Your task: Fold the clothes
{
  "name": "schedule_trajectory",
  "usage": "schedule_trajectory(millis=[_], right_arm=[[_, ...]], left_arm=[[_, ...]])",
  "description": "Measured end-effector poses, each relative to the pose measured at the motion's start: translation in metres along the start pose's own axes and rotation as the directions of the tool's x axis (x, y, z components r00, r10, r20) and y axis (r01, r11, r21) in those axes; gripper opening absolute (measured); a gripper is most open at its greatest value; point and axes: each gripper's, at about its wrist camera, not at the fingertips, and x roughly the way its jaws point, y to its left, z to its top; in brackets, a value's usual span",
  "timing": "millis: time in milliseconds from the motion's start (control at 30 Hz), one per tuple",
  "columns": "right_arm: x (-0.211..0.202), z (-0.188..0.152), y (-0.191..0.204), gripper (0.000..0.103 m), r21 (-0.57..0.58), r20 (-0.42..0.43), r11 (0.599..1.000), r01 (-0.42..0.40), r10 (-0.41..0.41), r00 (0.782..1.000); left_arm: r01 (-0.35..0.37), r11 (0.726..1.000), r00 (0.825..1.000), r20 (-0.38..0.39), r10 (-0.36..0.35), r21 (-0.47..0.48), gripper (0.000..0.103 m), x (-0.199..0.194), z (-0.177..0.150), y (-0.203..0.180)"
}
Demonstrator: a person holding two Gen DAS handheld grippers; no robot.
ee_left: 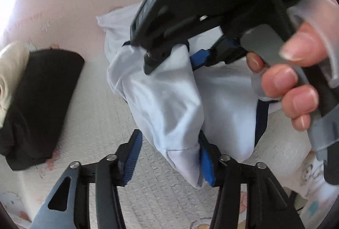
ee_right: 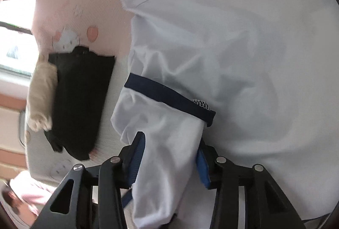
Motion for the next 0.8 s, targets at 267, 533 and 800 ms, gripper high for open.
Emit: schedule_trajectory(millis=[267, 533, 800], right_arm=[[-0.012, -0.012, 0.021, 0.003, -0.144, 0.096, 0.965, 0.22, -0.208, 0.973], [-0.025, -0.031, -0.014, 0.003, 0.004, 0.059, 0.983, 0.182, -0.181, 0.982], [-0.043, -0.027, 0.002, 0.025, -0.059, 0.096, 0.987, 0.151, -0.145, 0.985]], left_arm=[[-0.043, 0.998, 0.999, -0.016, 0.043, 0.042, 0.015, -0.007, -0.007, -0.003], [0.075, 0.994, 0.993, -0.089, -0.082, -0.081, 0.015, -0.006, -0.015, 0.026], [0.208, 0.963, 0.977, 0.0, -0.211, -0.17, 0.016, -0.043, -0.001, 0.037]])
